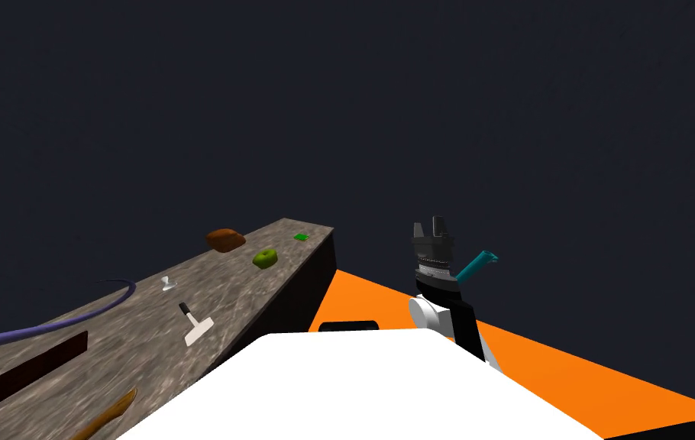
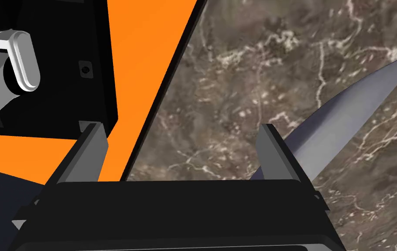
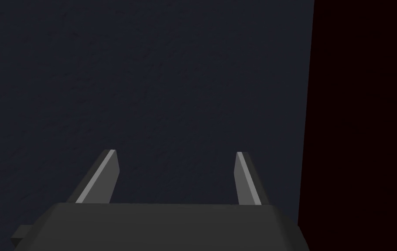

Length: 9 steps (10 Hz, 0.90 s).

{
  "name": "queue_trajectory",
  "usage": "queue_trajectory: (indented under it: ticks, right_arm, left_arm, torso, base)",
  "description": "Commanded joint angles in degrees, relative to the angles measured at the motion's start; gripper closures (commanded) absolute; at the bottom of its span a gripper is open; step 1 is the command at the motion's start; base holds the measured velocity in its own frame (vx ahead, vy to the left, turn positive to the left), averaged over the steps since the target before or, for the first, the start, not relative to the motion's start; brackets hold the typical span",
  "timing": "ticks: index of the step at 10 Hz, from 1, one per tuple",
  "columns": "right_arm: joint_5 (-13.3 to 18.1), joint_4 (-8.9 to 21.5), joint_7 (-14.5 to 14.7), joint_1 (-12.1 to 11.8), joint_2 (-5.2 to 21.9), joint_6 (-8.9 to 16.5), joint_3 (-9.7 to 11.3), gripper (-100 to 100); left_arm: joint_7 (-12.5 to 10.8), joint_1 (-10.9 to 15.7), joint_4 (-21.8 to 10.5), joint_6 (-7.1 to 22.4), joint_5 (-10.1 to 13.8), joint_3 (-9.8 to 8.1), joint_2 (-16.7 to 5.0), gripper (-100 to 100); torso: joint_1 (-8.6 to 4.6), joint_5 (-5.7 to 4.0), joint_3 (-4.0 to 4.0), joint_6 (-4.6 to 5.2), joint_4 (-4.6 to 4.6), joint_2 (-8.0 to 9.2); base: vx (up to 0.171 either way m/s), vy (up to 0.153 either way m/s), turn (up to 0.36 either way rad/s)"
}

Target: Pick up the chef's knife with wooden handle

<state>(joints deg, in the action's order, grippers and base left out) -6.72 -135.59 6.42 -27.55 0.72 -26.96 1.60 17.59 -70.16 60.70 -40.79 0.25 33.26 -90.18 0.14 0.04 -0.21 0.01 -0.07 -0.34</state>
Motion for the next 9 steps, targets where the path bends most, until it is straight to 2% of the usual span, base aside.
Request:
queue_trajectory:
  ticks: [1, 2, 4, 5, 6, 7, 8, 9]
  right_arm:
    - [0.0, 0.0, 0.0, 0.0, 0.0, 0.0, 0.0, 0]
    - [0.0, 0.0, 0.0, 0.0, 0.0, 0.0, 0.0, 0]
    - [0.0, 0.0, 0.0, 0.0, 0.0, 0.0, 0.0, 0]
    - [0.0, 0.0, 0.0, 0.0, 0.0, 0.0, 0.0, 0]
    - [0.0, 0.0, 0.0, 0.0, 0.0, 0.0, 0.0, 0]
    - [0.0, 0.0, 0.0, 0.0, 0.0, 0.0, 0.0, 0]
    - [0.0, 0.0, 0.0, 0.01, -0.01, 0.0, 0.0, 0]
    - [0.0, 0.0, 0.0, 0.01, -0.01, 0.0, 0.01, 0]
  left_arm:
    - [-0.34, 1.6, -1.37, 0.22, -0.47, 0.02, 0.07, -100]
    - [0.7, 2.45, -2.24, 1.47, 1.2, -2.29, -0.54, -100]
    - [1.69, 4.07, -1.91, 2.61, 2.96, -4.78, 0.1, -100]
    - [1.89, 4.87, -1.24, 2.85, 3.45, -5.46, 0.9, -100]
    - [1.44, 4.31, -0.86, 3.34, 3.12, -4.93, 0.13, -100]
    - [1.55, 4.44, -1.01, 3.19, 3.15, -5.01, 0.26, 0]
    - [1.75, 4.94, -2.58, 2.55, 2.47, -4.92, 1.7, -100]
    - [1.96, 5.46, -4.16, 1.9, 1.79, -4.83, 3.16, -100]
  torso:
    - [0.0, 0.0, 0.0, 0.0, 0.0, 0.0]
    - [-0.05, 0.01, 0.07, -0.03, 0.03, 0.12]
    - [-0.02, 0.02, 0.04, -0.02, 0.02, 0.06]
    - [-0.04, 0.02, 0.02, 0.0, 0.01, 0.02]
    - [-0.05, 0.01, 0.03, -0.04, 0.02, 0.05]
    - [-0.12, -0.01, 0.11, -0.05, 0.04, 0.2]
    - [-0.17, -0.03, 0.19, -0.06, 0.08, 0.32]
    - [-0.19, -0.03, 0.21, -0.05, 0.09, 0.35]
  base:
    - [0.051, 0.03, -0.019]
    - [0.064, 0.026, -0.043]
    - [0.088, 0.039, -0.031]
    - [0.088, 0.031, -0.017]
    - [0.037, 0.015, -0.003]
    - [0.007, 0.003, -0.002]
    - [0.016, 0.001, -0.059]
    - [0.025, 0.0, -0.074]
